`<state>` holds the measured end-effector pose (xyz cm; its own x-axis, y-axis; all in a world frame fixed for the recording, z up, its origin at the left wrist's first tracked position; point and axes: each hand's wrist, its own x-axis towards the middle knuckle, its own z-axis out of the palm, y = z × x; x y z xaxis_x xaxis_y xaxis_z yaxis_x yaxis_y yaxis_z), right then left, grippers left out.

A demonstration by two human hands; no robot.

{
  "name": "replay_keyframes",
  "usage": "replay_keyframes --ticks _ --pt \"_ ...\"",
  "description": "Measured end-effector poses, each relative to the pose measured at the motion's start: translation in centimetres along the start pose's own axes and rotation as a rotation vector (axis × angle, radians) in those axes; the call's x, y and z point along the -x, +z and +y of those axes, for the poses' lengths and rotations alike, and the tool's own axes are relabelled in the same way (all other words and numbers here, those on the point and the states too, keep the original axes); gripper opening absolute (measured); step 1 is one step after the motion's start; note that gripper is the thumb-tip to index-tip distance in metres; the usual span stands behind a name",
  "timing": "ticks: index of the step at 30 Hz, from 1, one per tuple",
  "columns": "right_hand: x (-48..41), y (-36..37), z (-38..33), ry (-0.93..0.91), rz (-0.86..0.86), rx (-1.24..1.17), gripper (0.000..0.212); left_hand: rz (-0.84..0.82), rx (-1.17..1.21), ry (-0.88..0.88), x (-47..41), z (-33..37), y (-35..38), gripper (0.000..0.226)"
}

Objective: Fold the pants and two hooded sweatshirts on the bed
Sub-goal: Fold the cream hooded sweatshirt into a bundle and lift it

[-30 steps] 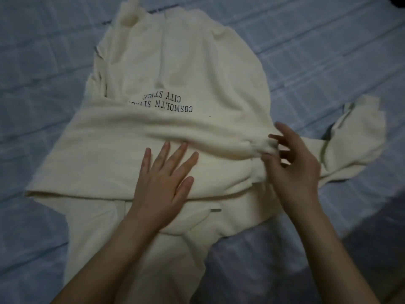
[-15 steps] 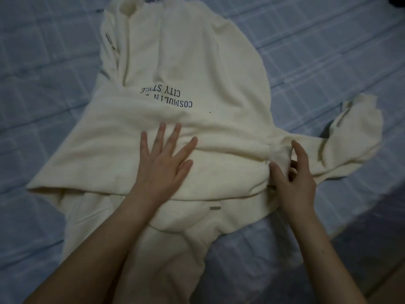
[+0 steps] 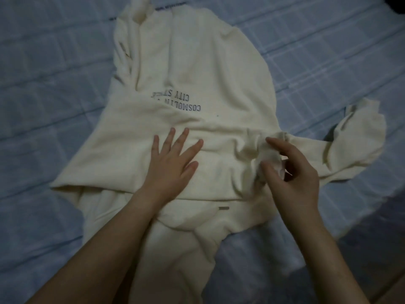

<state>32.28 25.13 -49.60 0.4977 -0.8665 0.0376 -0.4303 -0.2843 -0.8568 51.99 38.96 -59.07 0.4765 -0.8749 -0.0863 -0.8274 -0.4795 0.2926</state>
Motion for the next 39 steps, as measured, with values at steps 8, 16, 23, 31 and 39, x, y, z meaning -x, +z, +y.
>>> replay_keyframes --ticks 8,16,23,31,39 --pt "2.5 13.8 -10.2 -0.342 -0.13 0.116 0.043 0.181 0.032 -0.337 9.2 -11.0 -7.6 0.054" --pt "3.2 21.6 -11.4 -0.378 -0.368 0.112 0.047 0.514 0.394 -0.574 11.9 -13.0 -9.2 0.044" --pt "0.2 18.6 -3.6 -0.374 -0.331 0.68 0.059 0.152 -0.166 0.025 4.2 -7.8 -7.3 0.059" --pt "0.9 20.3 1.0 -0.335 -0.342 0.727 0.058 0.047 -0.131 0.058 2.9 -11.4 -2.2 0.056" --pt "0.7 20.9 1.1 -0.328 -0.319 0.674 0.059 0.101 -0.124 0.07 2.9 -11.7 -2.0 0.056"
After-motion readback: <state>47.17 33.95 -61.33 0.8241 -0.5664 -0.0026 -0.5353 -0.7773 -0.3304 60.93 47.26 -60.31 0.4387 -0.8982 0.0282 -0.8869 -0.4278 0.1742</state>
